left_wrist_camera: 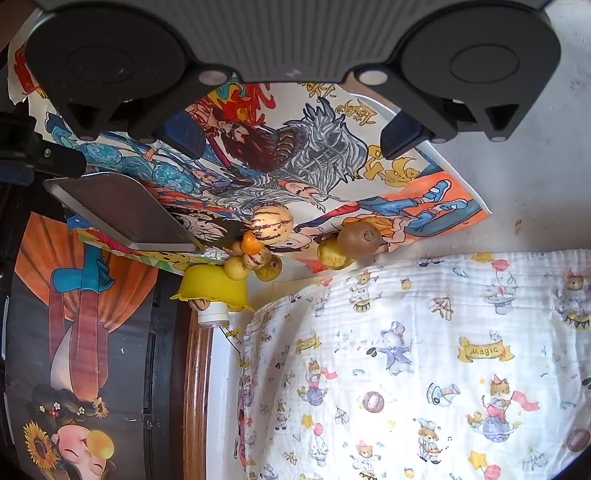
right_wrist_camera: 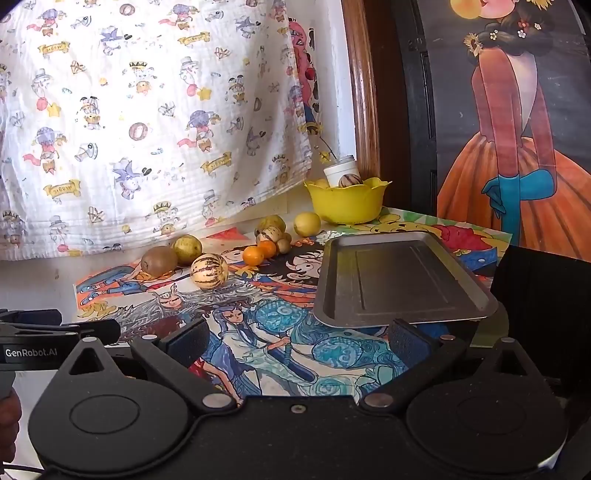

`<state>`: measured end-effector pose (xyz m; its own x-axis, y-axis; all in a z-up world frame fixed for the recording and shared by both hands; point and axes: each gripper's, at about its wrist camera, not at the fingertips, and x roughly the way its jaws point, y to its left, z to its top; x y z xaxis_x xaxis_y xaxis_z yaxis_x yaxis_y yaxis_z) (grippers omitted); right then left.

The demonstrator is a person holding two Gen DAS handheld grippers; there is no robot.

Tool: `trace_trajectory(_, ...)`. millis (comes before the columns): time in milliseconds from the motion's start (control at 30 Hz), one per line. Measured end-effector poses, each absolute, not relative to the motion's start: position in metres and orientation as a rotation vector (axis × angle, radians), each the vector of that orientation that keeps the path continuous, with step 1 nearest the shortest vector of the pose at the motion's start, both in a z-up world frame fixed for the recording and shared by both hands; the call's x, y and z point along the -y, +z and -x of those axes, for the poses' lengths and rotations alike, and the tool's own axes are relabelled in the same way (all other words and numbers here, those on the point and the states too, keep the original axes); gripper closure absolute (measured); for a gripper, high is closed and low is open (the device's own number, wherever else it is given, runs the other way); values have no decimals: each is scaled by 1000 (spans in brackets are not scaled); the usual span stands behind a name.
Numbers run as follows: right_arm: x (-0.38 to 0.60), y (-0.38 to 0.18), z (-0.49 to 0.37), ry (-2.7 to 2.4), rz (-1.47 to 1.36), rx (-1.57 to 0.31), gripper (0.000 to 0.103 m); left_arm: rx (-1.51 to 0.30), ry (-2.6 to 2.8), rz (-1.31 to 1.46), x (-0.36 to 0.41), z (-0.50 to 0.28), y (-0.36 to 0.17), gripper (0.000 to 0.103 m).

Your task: Organize fruits

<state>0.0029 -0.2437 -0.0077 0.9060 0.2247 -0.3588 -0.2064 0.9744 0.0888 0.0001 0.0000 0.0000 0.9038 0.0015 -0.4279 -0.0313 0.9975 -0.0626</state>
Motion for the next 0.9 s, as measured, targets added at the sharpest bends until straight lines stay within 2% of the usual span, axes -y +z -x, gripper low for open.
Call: trace_trajectory(900, 244, -8, -4, 223, -43, -383, 0, -445, 16, 66, 0, 0, 0, 0)
